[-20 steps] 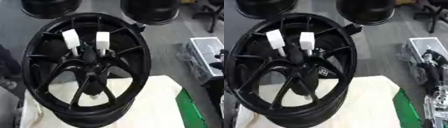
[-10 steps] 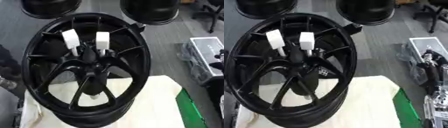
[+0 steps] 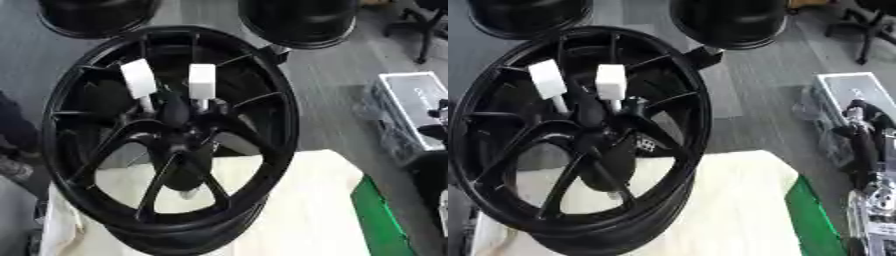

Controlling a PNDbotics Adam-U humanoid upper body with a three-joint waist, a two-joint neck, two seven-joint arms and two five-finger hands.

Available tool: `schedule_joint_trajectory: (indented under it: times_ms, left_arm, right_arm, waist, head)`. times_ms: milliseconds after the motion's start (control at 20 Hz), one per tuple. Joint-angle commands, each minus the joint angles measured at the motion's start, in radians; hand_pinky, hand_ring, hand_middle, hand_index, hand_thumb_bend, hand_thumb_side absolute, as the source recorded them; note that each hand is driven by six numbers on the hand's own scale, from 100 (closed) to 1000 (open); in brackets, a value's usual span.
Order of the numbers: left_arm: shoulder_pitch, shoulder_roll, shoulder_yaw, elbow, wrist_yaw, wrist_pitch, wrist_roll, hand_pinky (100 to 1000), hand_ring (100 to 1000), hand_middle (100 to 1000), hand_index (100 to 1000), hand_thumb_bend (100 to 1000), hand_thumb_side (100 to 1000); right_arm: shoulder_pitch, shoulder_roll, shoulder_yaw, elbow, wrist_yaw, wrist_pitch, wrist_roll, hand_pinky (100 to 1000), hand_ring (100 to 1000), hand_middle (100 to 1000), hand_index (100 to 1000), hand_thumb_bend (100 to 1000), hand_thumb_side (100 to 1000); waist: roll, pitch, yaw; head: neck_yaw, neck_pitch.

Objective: Pull the pin out of the wheel hub.

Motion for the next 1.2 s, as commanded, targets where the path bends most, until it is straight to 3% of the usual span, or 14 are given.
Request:
schedule_joint_trajectory:
  times_ms: [50,200,250,450,550,800,1200]
  left_arm:
    - [-0.011,0.251,-0.065,-0.077,0.06,-0.099,-0.032,501,523,643,701,505,100]
    - [-0.027,0.496,-0.179,-0.062,0.069,-0.214,-0.106,528,544,681,731,643,135]
    - [-0.038,0.556,-0.216,-0.045,0.055,-0.243,-0.13,534,547,686,737,647,147]
    - [-0.133,0.712,-0.383,0.016,-0.038,-0.316,-0.238,578,570,726,772,728,212]
    - [-0.202,0.729,-0.449,0.047,-0.089,-0.324,-0.287,588,573,728,775,755,286]
    - [-0.369,0.695,-0.568,0.093,-0.215,-0.344,-0.36,613,585,741,792,755,344]
    - [-0.499,0.62,-0.655,0.148,-0.413,-0.459,-0.437,655,597,736,791,677,336]
  right_arm:
    - [-0.008,-0.026,-0.001,-0.01,0.009,0.003,-0.001,667,507,617,762,100,670]
    - [-0.007,-0.033,0.002,-0.008,0.013,0.004,0.003,668,507,618,763,100,671]
    - [-0.007,-0.035,0.003,-0.008,0.014,0.004,0.004,668,507,618,763,100,670]
    - [-0.007,-0.048,0.013,-0.007,0.016,0.003,0.014,668,507,618,763,100,670]
    - [-0.006,-0.053,0.017,-0.006,0.017,0.003,0.02,668,507,618,763,100,669]
    - [-0.004,-0.062,0.02,-0.006,0.02,0.004,0.023,668,507,618,763,100,670]
    - [-0.002,-0.069,0.025,-0.005,0.021,0.005,0.029,668,507,619,763,100,673]
  waist:
    - [0.01,-0.017,-0.008]
    - [0.022,-0.022,-0.023]
    - [0.025,-0.023,-0.028]
    - [0.039,-0.029,-0.046]
    - [0.044,-0.03,-0.052]
    - [0.054,-0.033,-0.061]
    - [0.064,-0.038,-0.066]
  head:
    - [-0.005,-0.002]
    - [-0.003,-0.002]
    - [-0.003,-0.002]
    - [0.009,-0.002]
    - [0.013,-0.002]
    - [0.022,-0.002]
    - [0.03,-0.002]
